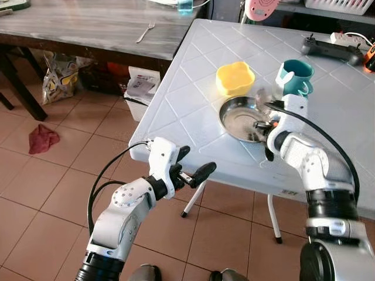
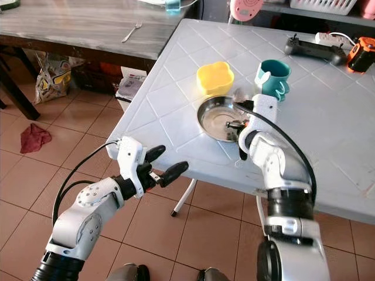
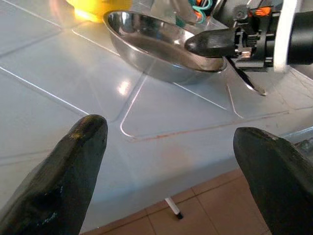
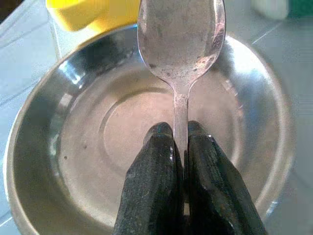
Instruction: Setting the table
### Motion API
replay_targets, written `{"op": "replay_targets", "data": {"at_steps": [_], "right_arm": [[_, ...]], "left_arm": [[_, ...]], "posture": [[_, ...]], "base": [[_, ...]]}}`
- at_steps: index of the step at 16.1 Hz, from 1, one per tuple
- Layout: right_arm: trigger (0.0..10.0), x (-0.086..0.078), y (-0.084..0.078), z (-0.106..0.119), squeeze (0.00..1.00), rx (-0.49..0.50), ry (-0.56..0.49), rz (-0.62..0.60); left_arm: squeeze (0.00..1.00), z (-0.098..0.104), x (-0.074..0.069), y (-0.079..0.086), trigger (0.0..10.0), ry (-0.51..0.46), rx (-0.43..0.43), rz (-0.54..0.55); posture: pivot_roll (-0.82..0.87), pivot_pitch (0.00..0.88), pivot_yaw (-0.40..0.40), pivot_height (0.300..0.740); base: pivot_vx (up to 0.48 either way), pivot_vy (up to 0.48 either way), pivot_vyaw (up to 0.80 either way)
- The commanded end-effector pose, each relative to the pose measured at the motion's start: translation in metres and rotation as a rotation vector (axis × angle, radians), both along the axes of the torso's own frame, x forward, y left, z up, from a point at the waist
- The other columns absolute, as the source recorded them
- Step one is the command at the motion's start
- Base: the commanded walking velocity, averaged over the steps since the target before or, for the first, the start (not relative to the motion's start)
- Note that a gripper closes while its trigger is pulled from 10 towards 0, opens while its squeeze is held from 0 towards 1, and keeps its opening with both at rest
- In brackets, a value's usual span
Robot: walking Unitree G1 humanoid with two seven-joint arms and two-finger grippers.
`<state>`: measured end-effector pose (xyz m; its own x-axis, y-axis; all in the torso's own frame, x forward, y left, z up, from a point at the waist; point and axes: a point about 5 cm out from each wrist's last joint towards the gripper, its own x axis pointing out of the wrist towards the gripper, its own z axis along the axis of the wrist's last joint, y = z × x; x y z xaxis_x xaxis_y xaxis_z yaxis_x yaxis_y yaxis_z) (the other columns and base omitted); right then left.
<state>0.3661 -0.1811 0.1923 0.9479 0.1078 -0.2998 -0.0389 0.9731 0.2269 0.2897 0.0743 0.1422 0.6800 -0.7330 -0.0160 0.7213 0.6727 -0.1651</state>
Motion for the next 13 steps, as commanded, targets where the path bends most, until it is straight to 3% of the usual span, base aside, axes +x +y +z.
{"op": "replay_targets", "data": {"at_steps": [1,4,6,10,13], "right_arm": [[0.0,-0.003,0.001,0.005,0.0,-0.018,-0.043,-0.006],[0.0,-0.015,-0.001,0.007,0.0,-0.113,-0.145,-0.038],[0.0,-0.028,-0.001,0.008,0.0,-0.114,-0.227,-0.075],[0.0,-0.054,-0.016,-0.01,0.0,-0.133,-0.256,-0.19],[0.2,-0.069,-0.025,-0.01,0.0,-0.16,-0.32,-0.265]], "left_arm": [[0.0,0.003,0.002,-0.001,10.0,-0.025,0.018,0.011],[0.0,0.006,0.009,0.003,10.0,-0.066,0.028,0.079],[0.0,0.008,0.014,0.007,10.0,-0.085,0.028,0.126],[0.0,0.012,0.021,0.005,10.0,-0.127,0.04,0.158],[0.0,0.022,0.03,0.01,10.0,-0.192,0.012,0.258]], "posture": [[0.05,0.164,-0.024,0.714],[0.04,0.16,-0.02,0.714],[0.04,0.156,-0.013,0.714],[0.03,0.138,0.004,0.714],[0.03,0.134,0.011,0.714]], "base": [[0.0,0.0,0.0],[0.0,0.0,0.0],[0.0,0.0,0.0],[0.0,0.0,0.0],[0.0,0.0,0.0]]}}
